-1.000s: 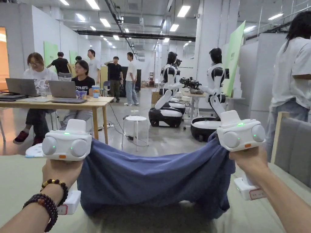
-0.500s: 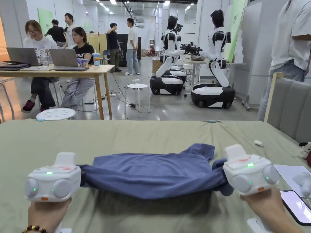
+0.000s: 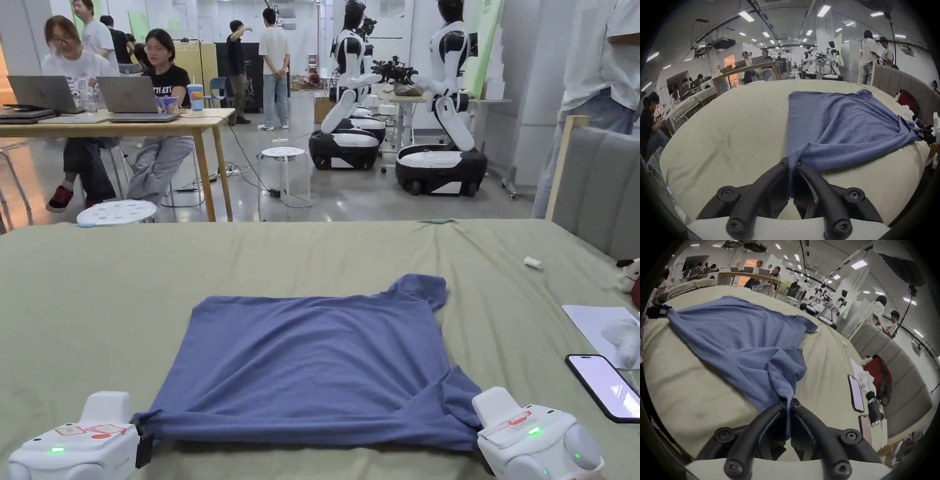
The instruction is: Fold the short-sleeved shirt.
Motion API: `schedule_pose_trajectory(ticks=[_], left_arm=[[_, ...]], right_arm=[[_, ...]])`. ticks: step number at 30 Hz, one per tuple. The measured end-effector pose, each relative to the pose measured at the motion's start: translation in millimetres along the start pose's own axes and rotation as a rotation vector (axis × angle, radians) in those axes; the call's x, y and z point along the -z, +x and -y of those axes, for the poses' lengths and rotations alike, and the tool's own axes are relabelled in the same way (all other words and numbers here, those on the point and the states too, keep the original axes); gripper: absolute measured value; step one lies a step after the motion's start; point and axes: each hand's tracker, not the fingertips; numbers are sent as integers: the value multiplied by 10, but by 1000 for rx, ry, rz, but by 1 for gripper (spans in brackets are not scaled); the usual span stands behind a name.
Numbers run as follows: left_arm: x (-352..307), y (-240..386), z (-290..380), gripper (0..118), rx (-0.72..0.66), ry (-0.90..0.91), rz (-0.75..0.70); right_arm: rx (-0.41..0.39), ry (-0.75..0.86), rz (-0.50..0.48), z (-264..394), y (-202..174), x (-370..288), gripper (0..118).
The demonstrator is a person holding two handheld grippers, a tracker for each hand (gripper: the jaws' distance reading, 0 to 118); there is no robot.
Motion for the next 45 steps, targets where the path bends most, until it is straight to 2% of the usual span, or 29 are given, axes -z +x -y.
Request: schedule_pose_trajectory(ticks=[3, 8, 9, 10, 11, 12, 13, 14, 15, 16, 17, 18, 20, 21, 22, 23, 24, 25, 26, 28, 34, 35, 36, 37, 38, 39, 45], left_arm=[[32, 59, 83, 2, 30, -23, -14], [99, 80, 177, 1, 6, -58, -15], [115, 89, 185, 2, 6, -62, -17], [143, 80, 209, 5, 7, -63, -19], [142, 82, 208, 17, 8, -60, -23], [133, 84, 195, 31, 5, -51, -28], [110, 92, 167, 40, 11, -50, -37], [51, 119, 153, 40, 17, -52, -45], [8, 129, 127, 83, 19, -58, -56], [-36, 127, 112, 112, 18, -53, -56], [-142, 141, 88, 118, -7, 20, -16], [-232, 165, 63, 113, -10, 56, -12], [-314, 215, 28, 116, 2, 42, -30], [-355, 253, 15, 114, -5, 43, -38], [-397, 274, 14, 107, -9, 41, -45], [-440, 314, 21, 89, -24, 46, -54], [-477, 365, 40, 52, -27, 60, -66], [-486, 403, 54, 17, -24, 59, -70], [-514, 419, 70, 0, -24, 50, -74], [-590, 434, 147, 0, -38, 56, -61], [-601, 398, 161, 1, -29, 45, -78], [-566, 375, 149, 15, -29, 34, -90], [-524, 350, 138, 47, -31, 10, -104], [-473, 327, 128, 71, -40, -18, -118], [-410, 328, 98, 84, -49, -39, -119], [-360, 316, 95, 90, -48, -39, -117], [-85, 327, 117, 89, -15, -84, -137]], right_arm=[[-16, -37, 9, 69, -69, 106, 3], [-26, -50, 24, 148, -150, 187, 3], [-30, -51, 29, 134, -157, 179, 5], [-31, -53, 32, 120, -158, 170, 11], [-31, -51, 34, 112, -155, 158, 26], [-22, -38, 44, 99, -146, 132, 50], [-8, -24, 84, 87, -134, 82, 60], [-5, -18, 107, 69, -110, 20, 60], [10, -16, 83, 43, -51, -76, 95], [58, 4, 39, 29, -5, -165, 115], [106, 38, 6, 16, 32, -283, 118], [149, 86, -13, 14, 51, -435, 117], [201, 83, 23, 14, 30, -583, 115], [205, 74, 31, 22, -11, -635, 107], [204, 79, 27, 40, -48, -674, 89], [212, 86, 26, 60, -91, -712, 60], [231, 96, 36, 65, -164, -701, 18], [243, 99, 37, 78, -194, -702, 4], [251, 108, 22, 100, -223, -717, 4], [238, 111, -21, 109, -268, -718, 0], [235, 130, -6, 119, -289, -753, 0], [245, 133, -8, 120, -280, -751, 0], [247, 131, -8, 112, -273, -736, 0], [245, 128, -8, 112, -273, -731, 0], [245, 126, -11, 115, -273, -728, 0], [247, 124, -16, 121, -275, -722, 0], [262, 104, -56, 171, -329, -633, 0]])
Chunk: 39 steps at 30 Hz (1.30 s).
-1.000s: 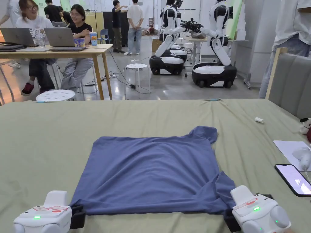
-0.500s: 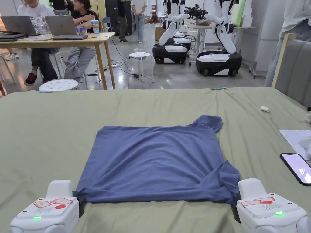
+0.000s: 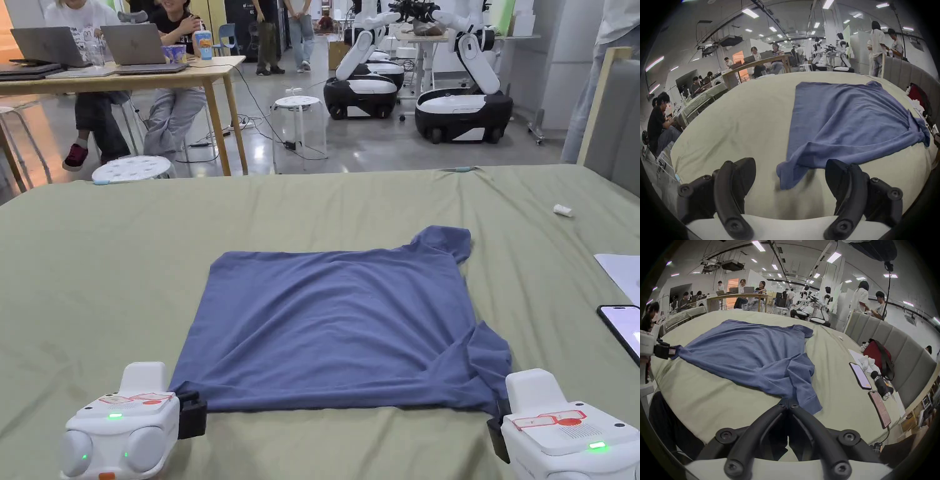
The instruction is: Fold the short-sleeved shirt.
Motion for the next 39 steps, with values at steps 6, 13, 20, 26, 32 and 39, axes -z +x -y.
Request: schedule_pose_trajectory(ticks=[6, 13, 20, 26, 32, 39], left_arm=[[164, -15, 7, 43, -17, -13, 3], [175, 70, 44, 2, 15, -17, -9], [122, 22, 11, 2, -6, -14, 9], [119, 22, 1, 2, -12, -14, 13], [100, 32, -6, 2, -11, -13, 15], [126, 29, 3, 2, 0, -14, 18]], right_arm=[[2, -11, 4, 28, 23, 32, 0], [5, -27, 38, -12, 90, 132, 0], [6, -28, 54, -70, 106, 209, 21], [17, -57, 50, -137, 172, 397, 94], [23, -142, 44, -141, 250, 670, 75], [-20, -144, 32, -98, 164, 724, 10]])
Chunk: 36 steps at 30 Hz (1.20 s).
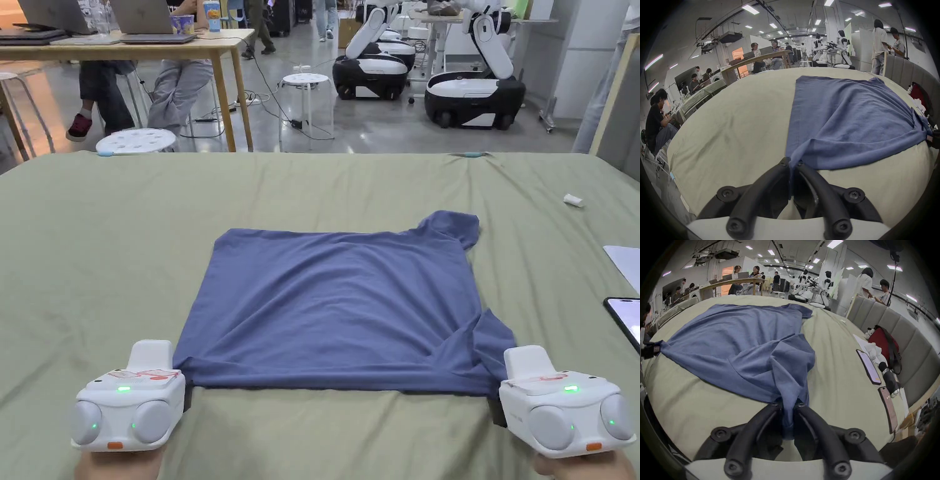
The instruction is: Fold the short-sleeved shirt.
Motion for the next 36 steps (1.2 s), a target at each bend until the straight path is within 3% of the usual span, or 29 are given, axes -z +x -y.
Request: schedule_pose_trajectory(ticks=[6, 12, 18, 26, 36], left_arm=[[-45, -48, -113, 2, -5, 17, 7], [-83, -77, -636, 2, 1, 99, 12], [146, 7, -1194, 2, 23, 141, -12], [842, 243, -1543, 2, 95, 48, -53], [1546, 437, -1467, 2, 105, -122, -68]], right_arm=[[47, 56, -7, -119, 83, -168, 10], [18, 152, 11, -607, 131, -293, 10], [15, 186, 47, -1229, 200, -22, 10], [10, 96, 49, -1794, 217, 766, 10], [-12, -74, 56, -1918, 119, 1672, 10]])
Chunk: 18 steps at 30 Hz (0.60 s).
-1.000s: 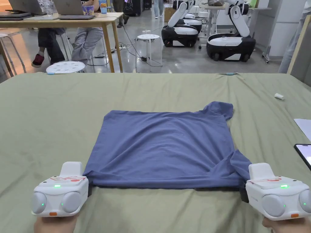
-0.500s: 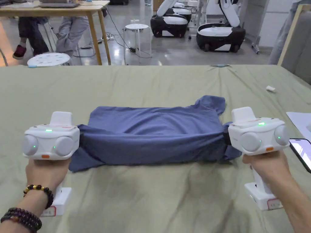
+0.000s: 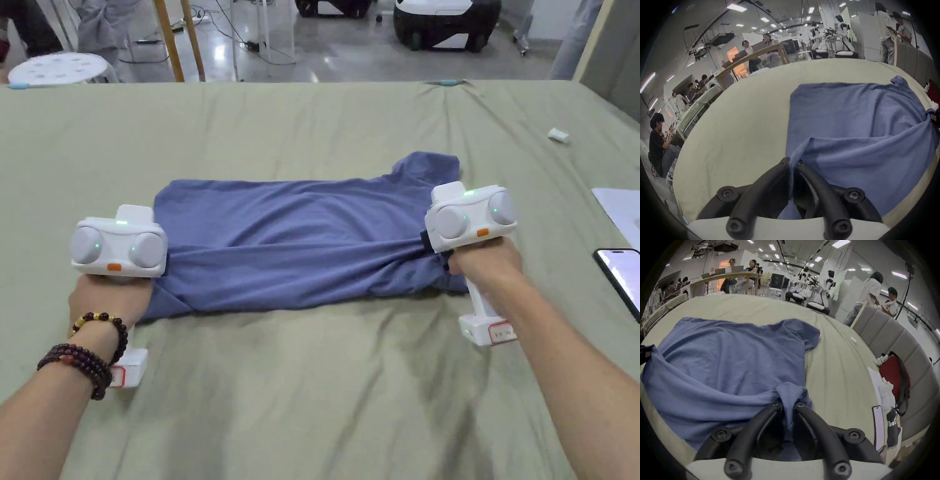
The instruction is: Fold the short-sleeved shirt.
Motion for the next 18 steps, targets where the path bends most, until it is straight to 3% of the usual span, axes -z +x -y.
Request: schedule_pose_trajectory(ticks=[5, 7, 8, 9, 10, 11, 14, 15, 17, 18], left_arm=[[61, 95, 66, 2, 26, -11, -21], [44, 87, 52, 12, 33, -10, -25], [26, 56, 47, 31, 26, -8, -18], [-11, 15, 45, 70, 1, 5, -3], [-44, -36, 41, 100, -14, 18, -1], [-83, -82, 41, 118, -30, 29, -4], [-332, -235, 101, 113, -96, 114, 26], [-436, -281, 150, 110, -83, 116, 39], [-664, -333, 281, 111, -93, 124, 51], [-755, -339, 319, 108, -103, 143, 49]], right_arm=[[-13, -15, 8, 11, -40, 60, 10], [-18, -14, 11, 6, -36, 45, 23], [-16, -6, 8, 3, -25, 12, 42], [1, 12, 6, 5, -2, -46, 79], [16, 34, 4, 18, 23, -118, 105], [41, 59, -14, 38, 50, -200, 118], [75, 154, -73, 140, 76, -576, 117], [73, 176, -67, 197, 65, -709, 110], [65, 186, -57, 337, 15, -953, 108], [57, 197, -67, 416, -5, -1062, 101]])
